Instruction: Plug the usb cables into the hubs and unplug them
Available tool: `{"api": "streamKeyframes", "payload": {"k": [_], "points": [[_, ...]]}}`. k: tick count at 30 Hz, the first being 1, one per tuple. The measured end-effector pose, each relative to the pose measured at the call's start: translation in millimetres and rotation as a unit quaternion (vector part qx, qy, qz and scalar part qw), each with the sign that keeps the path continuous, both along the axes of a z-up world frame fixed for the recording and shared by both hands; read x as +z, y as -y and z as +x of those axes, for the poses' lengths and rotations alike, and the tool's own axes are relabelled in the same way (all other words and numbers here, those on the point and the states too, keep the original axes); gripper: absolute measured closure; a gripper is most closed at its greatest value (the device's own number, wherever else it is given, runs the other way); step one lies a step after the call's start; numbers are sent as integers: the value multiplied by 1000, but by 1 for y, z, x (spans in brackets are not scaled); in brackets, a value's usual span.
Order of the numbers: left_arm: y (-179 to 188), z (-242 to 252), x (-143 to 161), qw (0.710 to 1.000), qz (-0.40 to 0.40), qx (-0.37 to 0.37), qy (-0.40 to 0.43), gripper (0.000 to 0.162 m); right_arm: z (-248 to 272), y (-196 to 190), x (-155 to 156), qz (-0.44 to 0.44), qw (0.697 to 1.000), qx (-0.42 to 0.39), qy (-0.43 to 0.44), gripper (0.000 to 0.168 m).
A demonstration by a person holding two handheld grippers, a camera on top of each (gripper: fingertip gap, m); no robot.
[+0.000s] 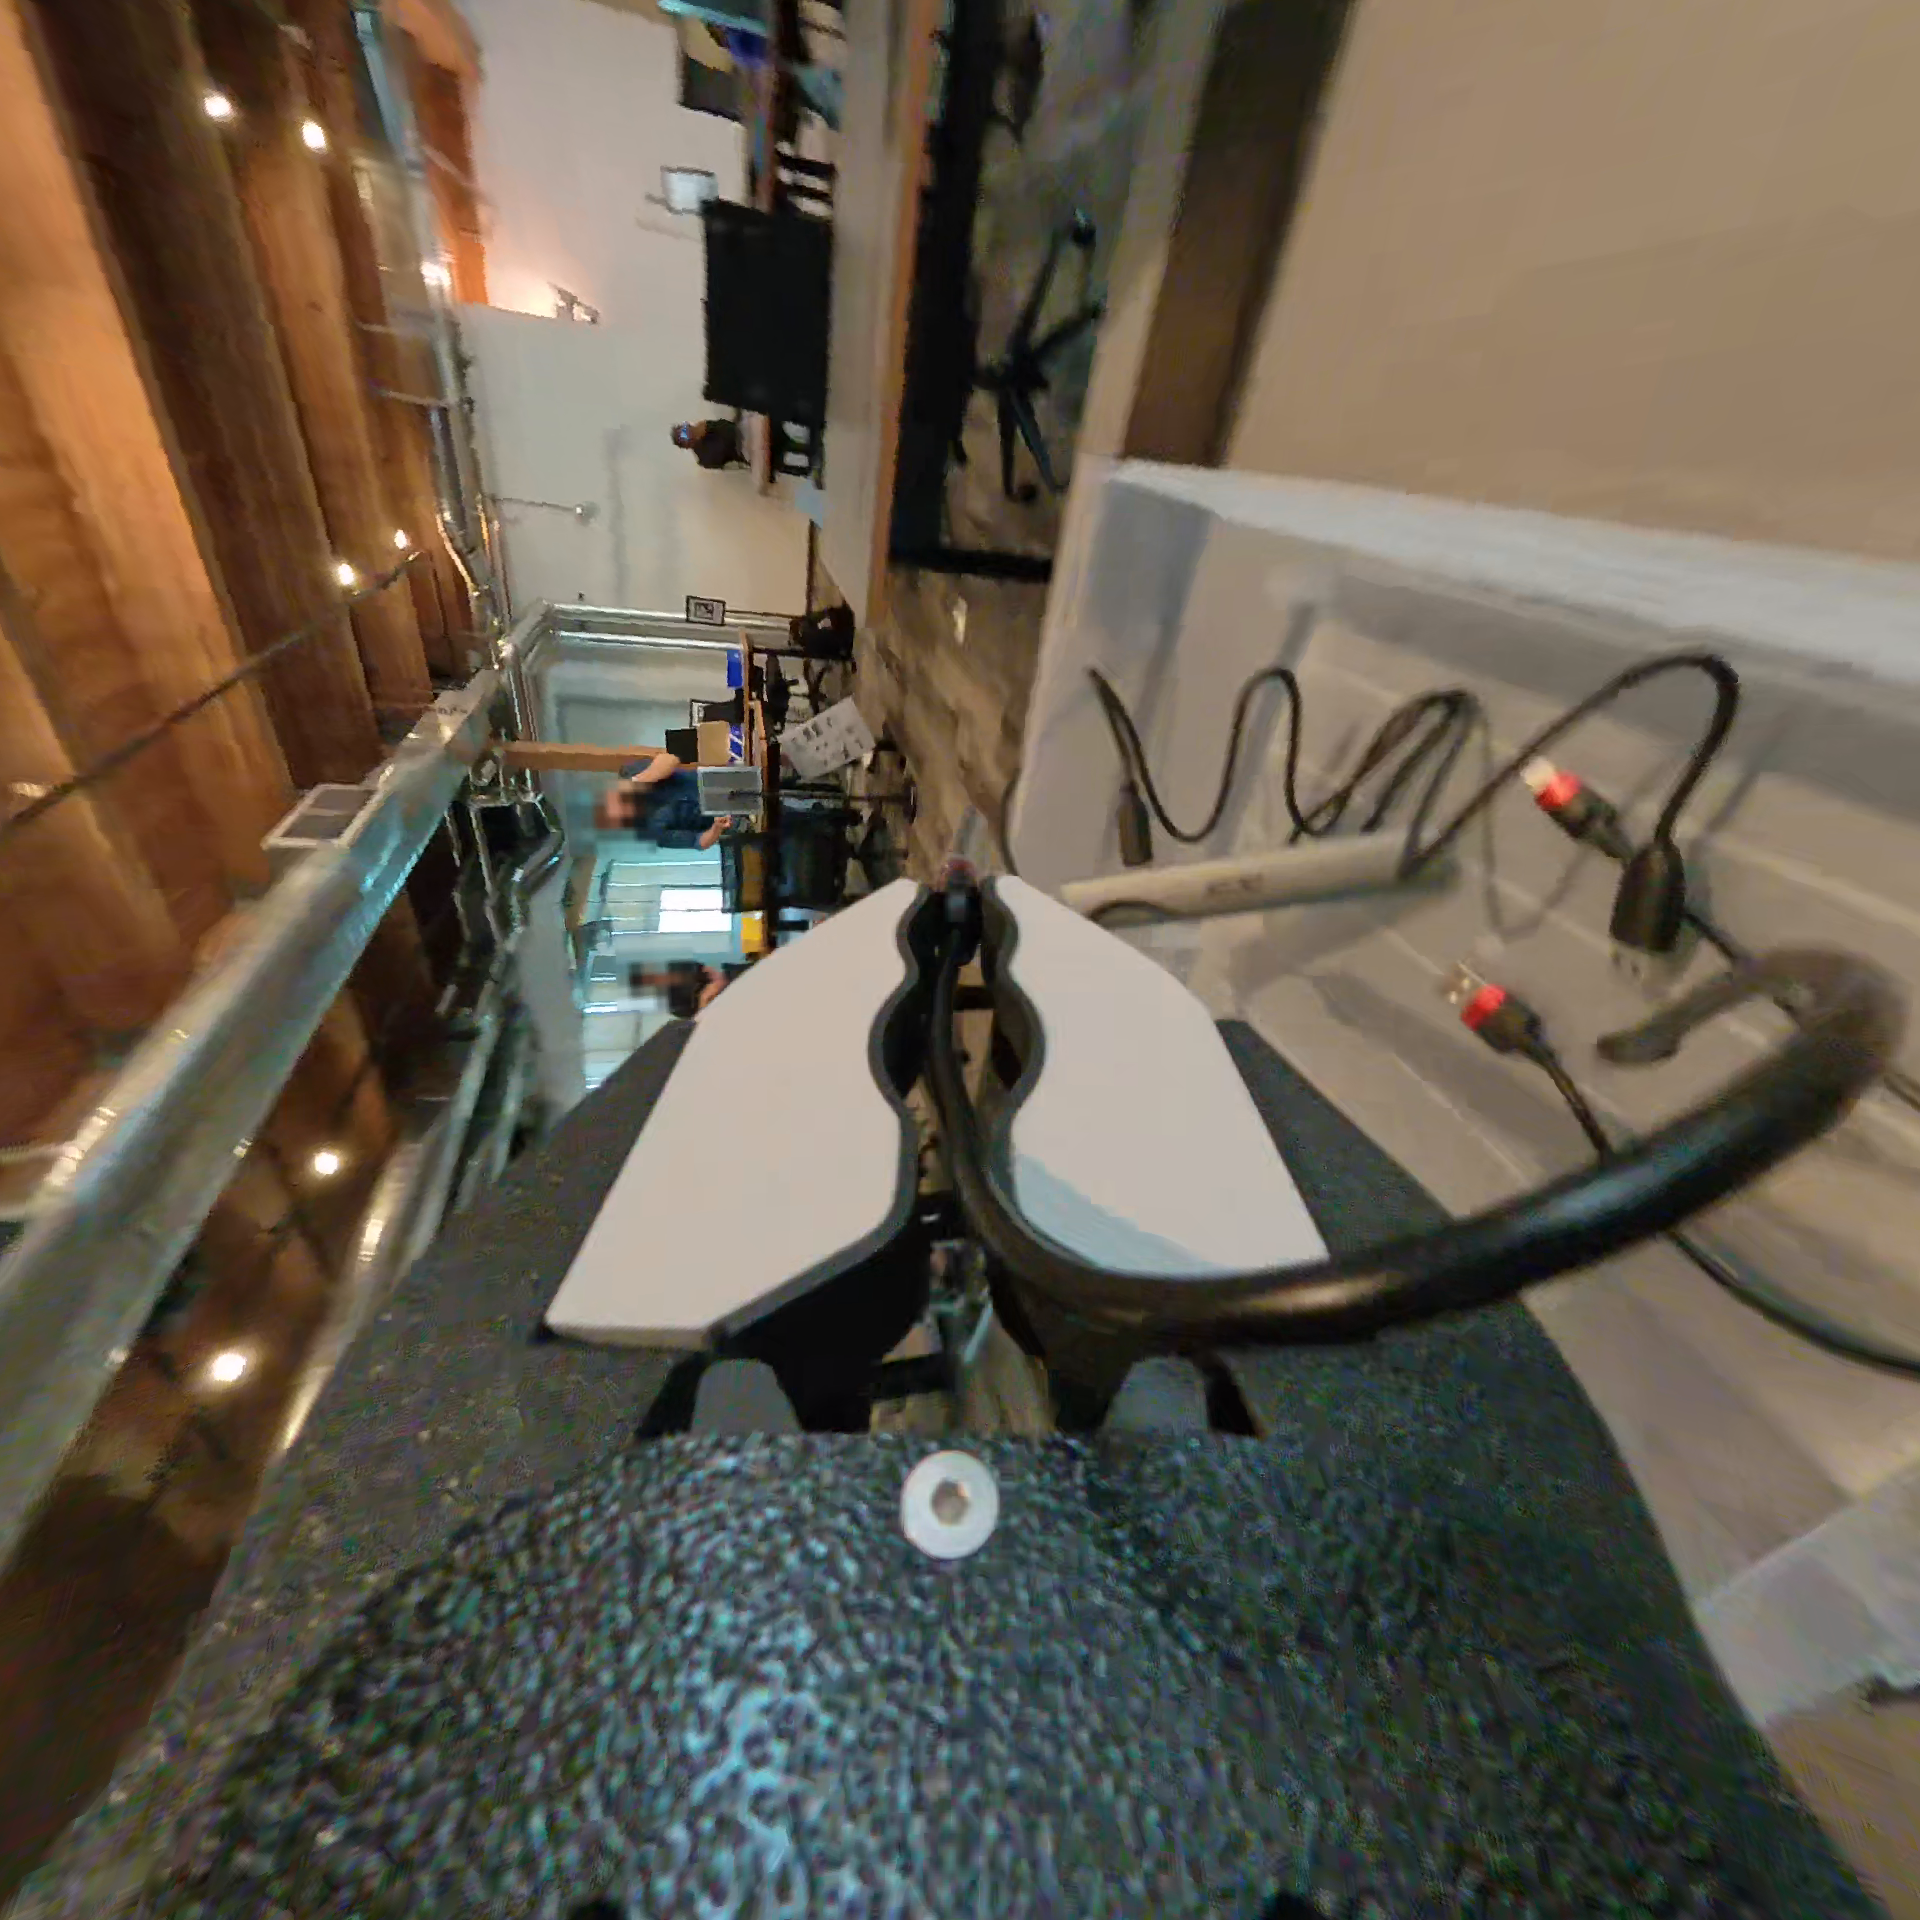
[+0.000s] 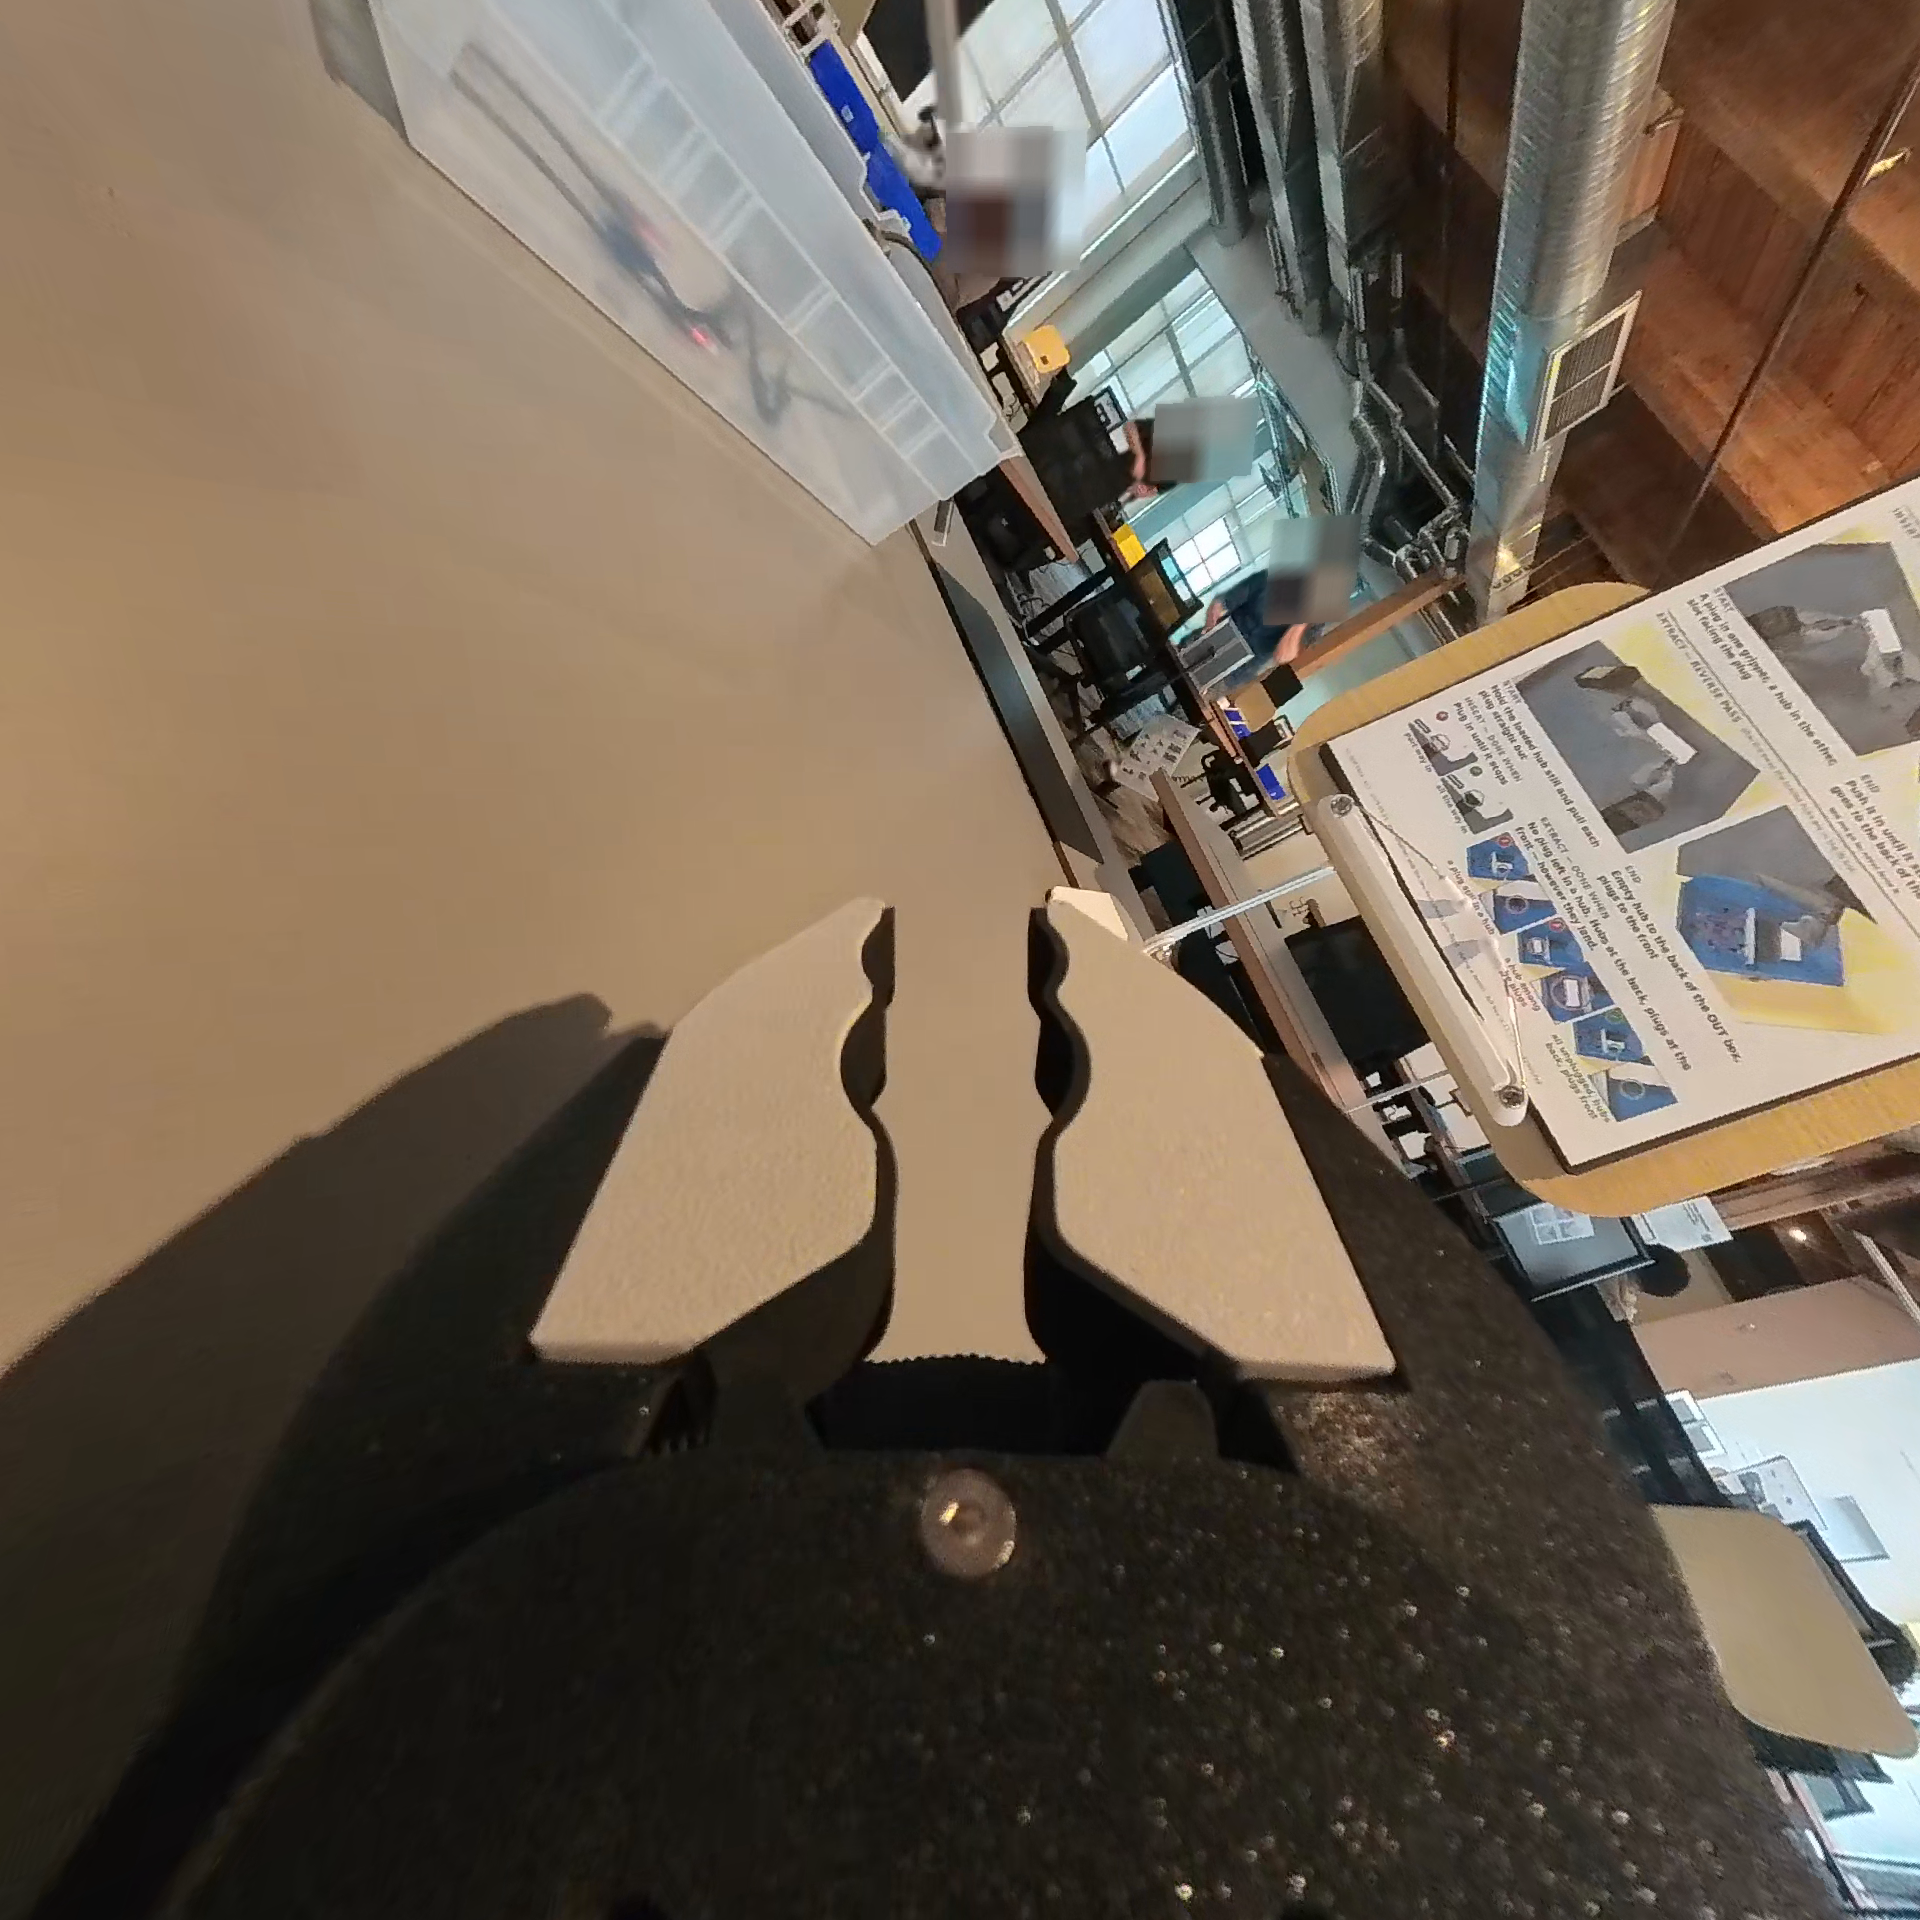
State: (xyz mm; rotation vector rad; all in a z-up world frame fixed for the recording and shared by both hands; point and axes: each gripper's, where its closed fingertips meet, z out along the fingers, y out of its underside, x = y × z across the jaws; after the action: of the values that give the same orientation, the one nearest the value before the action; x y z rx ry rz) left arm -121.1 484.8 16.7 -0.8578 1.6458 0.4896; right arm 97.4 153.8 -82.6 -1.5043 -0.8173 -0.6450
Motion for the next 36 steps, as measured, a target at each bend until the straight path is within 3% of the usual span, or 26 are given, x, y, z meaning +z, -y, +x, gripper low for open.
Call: {"api": "streamKeyframes", "payload": {"k": [8,15,17,27,34,36], "points": [[-9,8,-57,994,41,20,-102,154,-1,0,-2,-5,1000,3,-1,145],[-11,2,-81,985,52,29,-159,153,-1,1,-2,-7,1000,6,-4,146],[-11,-2,-86,982,53,33,-178,144,-1,1,-2,-8,1000,7,-4,146],[-24,-26,-77,957,105,88,-254,101,-2,2,-2,-10,1000,8,-3,146],[-26,-36,-56,926,171,74,-329,96,-3,2,-2,-11,1000,9,-1,146],[-30,-39,-43,932,158,90,-312,95,-3,2,-2,-11,1000,10,0,146]]}}
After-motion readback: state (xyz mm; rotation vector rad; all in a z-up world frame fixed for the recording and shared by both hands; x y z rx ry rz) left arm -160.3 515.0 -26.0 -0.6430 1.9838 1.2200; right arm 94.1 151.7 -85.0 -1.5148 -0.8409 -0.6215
